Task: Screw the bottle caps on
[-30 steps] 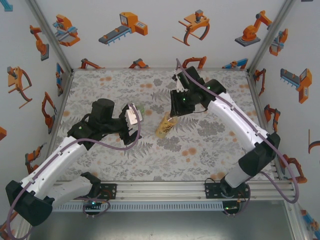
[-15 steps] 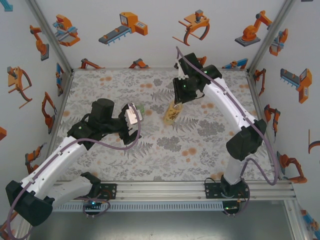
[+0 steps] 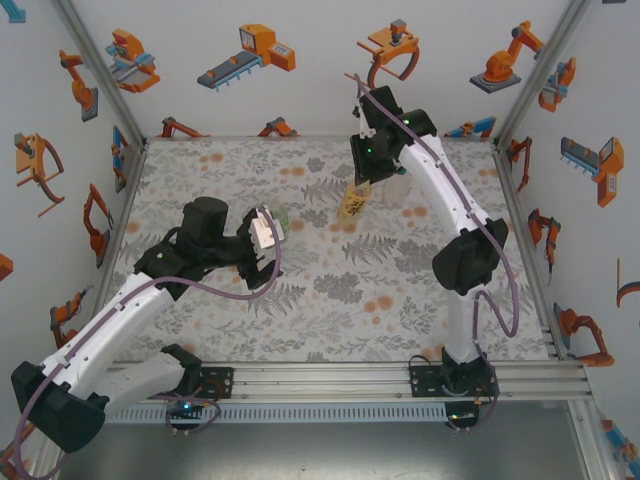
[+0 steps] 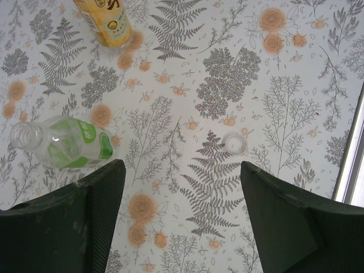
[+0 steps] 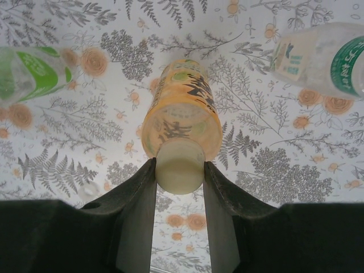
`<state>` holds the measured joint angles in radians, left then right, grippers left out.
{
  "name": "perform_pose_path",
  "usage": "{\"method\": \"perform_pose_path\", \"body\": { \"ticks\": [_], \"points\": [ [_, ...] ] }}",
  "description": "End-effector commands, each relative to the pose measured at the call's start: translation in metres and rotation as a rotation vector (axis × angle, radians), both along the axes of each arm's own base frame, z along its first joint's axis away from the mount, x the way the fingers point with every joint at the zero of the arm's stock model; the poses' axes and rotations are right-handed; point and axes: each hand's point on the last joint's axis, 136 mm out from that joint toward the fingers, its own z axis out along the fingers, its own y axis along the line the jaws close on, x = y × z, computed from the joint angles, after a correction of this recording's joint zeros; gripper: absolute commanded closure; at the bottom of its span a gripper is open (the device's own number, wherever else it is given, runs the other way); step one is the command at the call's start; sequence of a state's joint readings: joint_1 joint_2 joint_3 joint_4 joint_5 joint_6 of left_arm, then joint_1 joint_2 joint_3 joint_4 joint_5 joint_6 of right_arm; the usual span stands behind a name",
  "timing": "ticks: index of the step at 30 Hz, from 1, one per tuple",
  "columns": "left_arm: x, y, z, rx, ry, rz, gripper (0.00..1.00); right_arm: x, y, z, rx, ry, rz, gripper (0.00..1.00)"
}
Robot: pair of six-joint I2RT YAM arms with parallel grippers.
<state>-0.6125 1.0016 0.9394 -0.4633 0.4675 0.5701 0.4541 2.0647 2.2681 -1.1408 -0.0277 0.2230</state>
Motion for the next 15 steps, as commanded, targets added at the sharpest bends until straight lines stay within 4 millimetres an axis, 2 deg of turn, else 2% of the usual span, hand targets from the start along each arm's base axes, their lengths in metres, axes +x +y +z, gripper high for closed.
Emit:
{"method": "perform_pose_path", "body": {
  "ticks": [1,6,15],
  "points": [
    [0.0,0.002,0.01,-0.027,-0.013,0.011,0.24,0.012,-0.009,0.006,-0.04,-0.035,-0.007,1.0],
    [0.0,0.001,0.009,-0.027,-0.008,0.009,0.24,0.031,-0.015,0.003,-0.062,-0.053,-0.025,1.0],
    [0.003,0.001,0.006,-0.019,0.002,0.014,0.24,0.051,-0.023,-0.012,-0.09,-0.055,-0.042,1.0]
  ]
}}
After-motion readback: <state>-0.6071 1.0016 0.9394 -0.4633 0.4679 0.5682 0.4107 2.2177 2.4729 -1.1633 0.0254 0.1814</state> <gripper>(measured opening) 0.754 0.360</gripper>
